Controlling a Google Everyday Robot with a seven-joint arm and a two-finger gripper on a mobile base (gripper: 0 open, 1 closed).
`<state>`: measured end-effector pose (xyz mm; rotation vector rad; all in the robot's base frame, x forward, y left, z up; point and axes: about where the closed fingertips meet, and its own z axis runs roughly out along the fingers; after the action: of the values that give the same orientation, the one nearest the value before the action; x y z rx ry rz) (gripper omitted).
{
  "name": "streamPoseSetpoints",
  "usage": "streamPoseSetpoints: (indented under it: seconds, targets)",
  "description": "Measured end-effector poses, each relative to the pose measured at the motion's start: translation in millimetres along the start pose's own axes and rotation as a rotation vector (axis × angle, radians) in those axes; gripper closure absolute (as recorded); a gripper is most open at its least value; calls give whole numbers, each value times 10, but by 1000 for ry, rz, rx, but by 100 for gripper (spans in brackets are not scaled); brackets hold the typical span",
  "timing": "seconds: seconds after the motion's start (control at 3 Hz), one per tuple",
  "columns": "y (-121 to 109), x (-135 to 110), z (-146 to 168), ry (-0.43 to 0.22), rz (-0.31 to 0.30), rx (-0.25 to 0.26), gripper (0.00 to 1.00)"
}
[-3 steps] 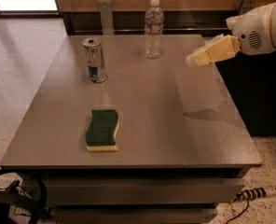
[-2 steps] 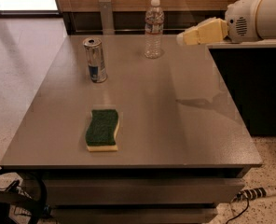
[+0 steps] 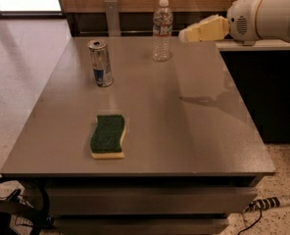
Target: Move water bottle near sponge
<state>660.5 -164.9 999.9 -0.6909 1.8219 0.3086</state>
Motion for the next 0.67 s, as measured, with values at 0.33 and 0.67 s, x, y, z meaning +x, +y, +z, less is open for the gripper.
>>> streamPoseSetpoints:
  seconds: [0.33, 0.67]
  targets:
    - [-167, -51, 257, -54, 5, 35, 0]
    - [-354, -94, 516, -126, 24, 50, 0]
